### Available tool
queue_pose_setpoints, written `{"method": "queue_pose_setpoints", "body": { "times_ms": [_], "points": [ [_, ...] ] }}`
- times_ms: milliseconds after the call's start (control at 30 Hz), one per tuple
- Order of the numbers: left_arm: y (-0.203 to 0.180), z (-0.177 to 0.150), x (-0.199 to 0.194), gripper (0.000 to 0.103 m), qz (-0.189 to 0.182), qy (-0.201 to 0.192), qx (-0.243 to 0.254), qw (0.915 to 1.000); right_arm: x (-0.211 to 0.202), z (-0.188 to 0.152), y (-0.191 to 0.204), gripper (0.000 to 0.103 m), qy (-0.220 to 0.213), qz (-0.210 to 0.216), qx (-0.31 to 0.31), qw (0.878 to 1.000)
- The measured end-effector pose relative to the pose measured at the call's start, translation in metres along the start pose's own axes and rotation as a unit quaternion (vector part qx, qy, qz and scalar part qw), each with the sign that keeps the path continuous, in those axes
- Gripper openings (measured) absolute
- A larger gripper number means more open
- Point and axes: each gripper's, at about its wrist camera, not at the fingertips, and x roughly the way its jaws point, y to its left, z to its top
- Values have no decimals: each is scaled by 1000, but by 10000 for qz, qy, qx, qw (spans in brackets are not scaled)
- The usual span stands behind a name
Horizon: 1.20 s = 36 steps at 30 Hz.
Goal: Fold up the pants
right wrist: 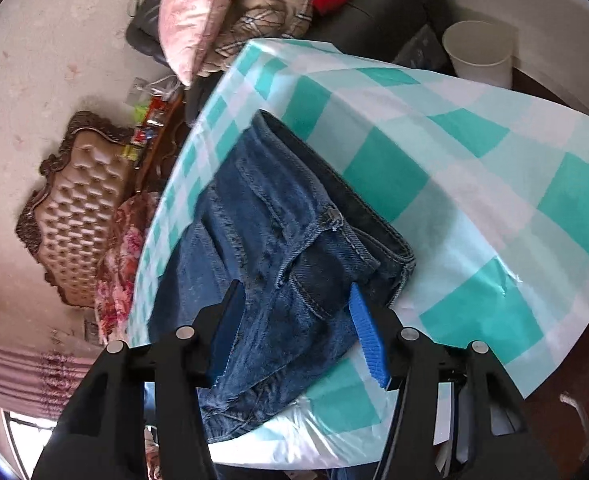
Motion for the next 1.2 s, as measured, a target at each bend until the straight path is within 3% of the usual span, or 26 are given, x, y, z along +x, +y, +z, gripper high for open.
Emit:
{"method": "queue_pose_setpoints", "body": {
  "times_ms": [167, 200, 233, 267, 300, 467, 567, 633, 700, 767, 900, 967, 1100, 1200],
  "points": [
    [6, 0, 4, 3, -43, 32, 4, 10000, 8, -4, -6, 55, 57, -272, 76, 9996],
    [7, 0, 5, 3, -45, 34, 11, 10000, 10, -4, -7, 51, 28, -267, 95, 9996],
    [7, 1, 6, 3, -32, 40, 37, 10000, 10, -2, -5, 40, -42, -306, 66, 9995],
    [6, 1, 6, 3, -18, 45, 54, 10000, 9, 0, -2, 19, -115, -388, -19, 9992],
    [5, 2, 6, 3, -19, 61, 51, 10000, 6, 2, 2, 13, -189, -337, -83, 9992],
    [-32, 32, -17, 2, -489, 169, 56, 9986, -18, 35, 65, 11, -352, 289, -610, 9971],
    [-63, 29, -80, 3, -1018, -413, 508, 9926, -49, 39, 91, 11, -650, 537, -844, 9929],
    [-51, 14, -100, 3, -1091, -592, 556, 9907, -60, 36, 82, 10, -750, 446, -830, 9927],
    [-22, 1, -97, 3, -1140, -518, 399, 9913, -51, 33, 55, 10, -619, 131, -666, 9958],
    [25, -16, -69, 3, -1059, -283, 154, 9939, -36, 27, 34, 10, -419, -123, -547, 9975],
    [82, -38, -14, 2, -941, 60, -184, 9954, -2, 15, 1, 10, -51, -565, -447, 9974],
    [86, -38, -11, 3, -1103, -29, -102, 9938, 3, 12, -2, 10, -57, -758, -554, 9956],
    [76, -39, -31, 3, -1250, -219, 170, 9918, -19, 10, 11, 10, -184, -603, -749, 9952],
    [82, -42, -27, 3, -1083, -151, 128, 9939, -18, 3, 14, 10, -216, -805, -949, 9920]
  ]
}}
